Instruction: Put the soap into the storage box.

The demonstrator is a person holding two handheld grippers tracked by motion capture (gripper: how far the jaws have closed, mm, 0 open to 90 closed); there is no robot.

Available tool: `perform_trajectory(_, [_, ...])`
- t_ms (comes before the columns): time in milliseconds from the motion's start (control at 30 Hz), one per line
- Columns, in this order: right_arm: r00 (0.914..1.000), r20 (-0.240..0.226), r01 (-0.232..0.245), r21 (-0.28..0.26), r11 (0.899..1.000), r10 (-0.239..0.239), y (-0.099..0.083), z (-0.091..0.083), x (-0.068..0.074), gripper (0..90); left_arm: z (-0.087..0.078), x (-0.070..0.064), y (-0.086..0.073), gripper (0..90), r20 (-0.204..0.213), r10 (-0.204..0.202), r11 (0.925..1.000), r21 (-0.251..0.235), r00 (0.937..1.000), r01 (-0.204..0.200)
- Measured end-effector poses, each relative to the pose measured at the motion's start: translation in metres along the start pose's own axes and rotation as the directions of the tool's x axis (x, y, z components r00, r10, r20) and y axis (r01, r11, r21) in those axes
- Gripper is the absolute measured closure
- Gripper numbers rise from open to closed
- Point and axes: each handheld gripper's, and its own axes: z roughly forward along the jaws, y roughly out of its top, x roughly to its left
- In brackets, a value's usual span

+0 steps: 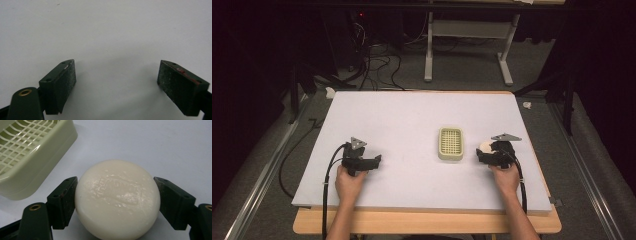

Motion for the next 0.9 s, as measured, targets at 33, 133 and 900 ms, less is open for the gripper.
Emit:
perform_trajectory(33, [1.0,-0.001,0.001,-0.008,1.0,-0.001,0.001,-0.001,0.001,23.9,0.0,0.0,0.0,15.8,-0.002,0.0,1.0,-0.002,1.0,0.0])
perform_trajectory(133, [1.0,-0.007,-0.007,-0.026,1.0,0.007,0.002,-0.004,0.001,23.9,0.0,0.0,0.0,15.8,-0.002,0.0,1.0,-0.002,1.0,0.0])
perform_trajectory(900, [0.9877,-0.156,-0.034,-0.115,0.993,0.016,0.025,-0.044,0.008,24.0,0.0,0.0,0.0,15.8,-0.002,0.0,1.0,-0.002,1.0,0.0])
